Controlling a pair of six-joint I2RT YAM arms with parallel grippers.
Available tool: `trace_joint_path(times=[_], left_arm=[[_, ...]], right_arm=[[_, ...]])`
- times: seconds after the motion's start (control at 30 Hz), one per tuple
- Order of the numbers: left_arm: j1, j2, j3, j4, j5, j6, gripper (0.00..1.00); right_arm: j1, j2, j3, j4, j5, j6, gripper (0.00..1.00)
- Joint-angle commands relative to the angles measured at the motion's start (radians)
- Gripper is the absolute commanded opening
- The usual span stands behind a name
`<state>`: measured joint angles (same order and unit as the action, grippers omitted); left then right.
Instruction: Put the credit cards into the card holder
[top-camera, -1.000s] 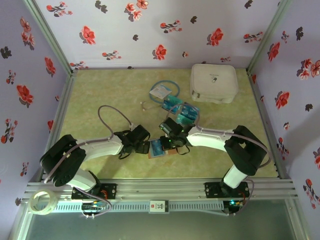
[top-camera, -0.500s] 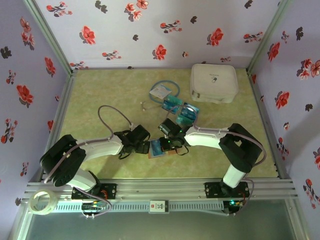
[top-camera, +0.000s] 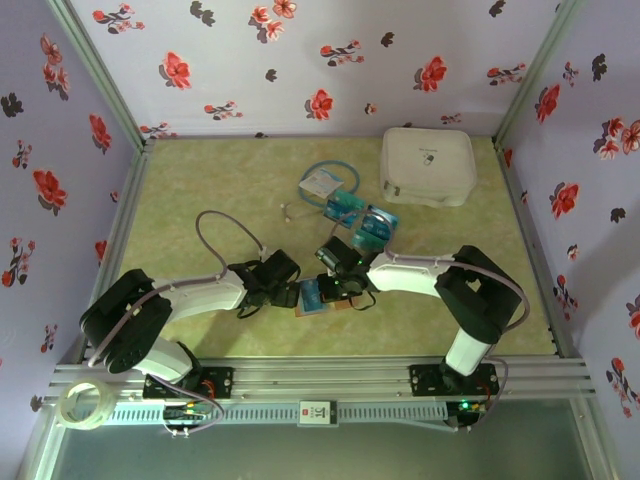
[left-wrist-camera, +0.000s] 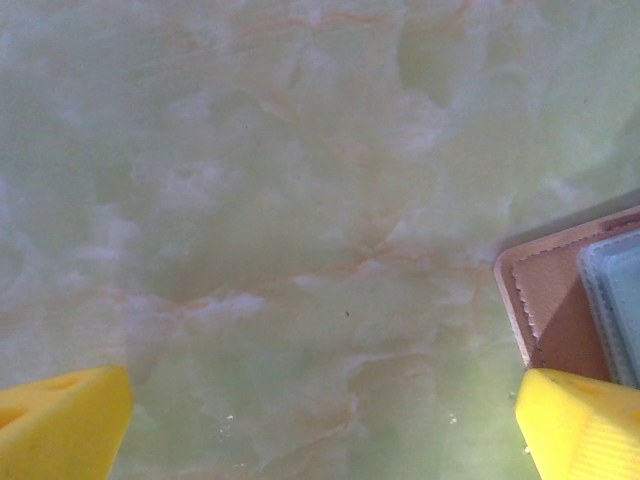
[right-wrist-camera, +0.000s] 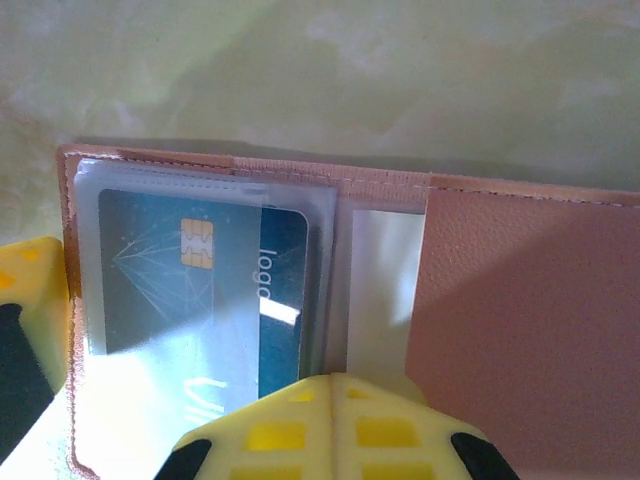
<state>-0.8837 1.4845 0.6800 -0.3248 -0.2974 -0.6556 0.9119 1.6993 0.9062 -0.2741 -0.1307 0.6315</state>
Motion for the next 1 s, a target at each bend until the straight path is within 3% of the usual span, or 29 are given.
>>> trace_joint_path(times=[0.0,0.53,0.97], left_arm=[[-0.009,0.012,-0.013,0.012,-0.019,-0.007,1.00],[-0.009,0.009,-0.017,0.012,-0.019,-0.007,1.00],[-0.009,-0.010,-0.019,-0.005,-0.031,-0.007,1.00]], right_arm=[[0.017,0.025,0.024,0.024,-0.020,0.016,0.00],[0.041,-0.002,0.024,0.059,-0.033,0.041,0.00],[0.018,-0.056,0.005,0.006,0.040,0.025,0.00]])
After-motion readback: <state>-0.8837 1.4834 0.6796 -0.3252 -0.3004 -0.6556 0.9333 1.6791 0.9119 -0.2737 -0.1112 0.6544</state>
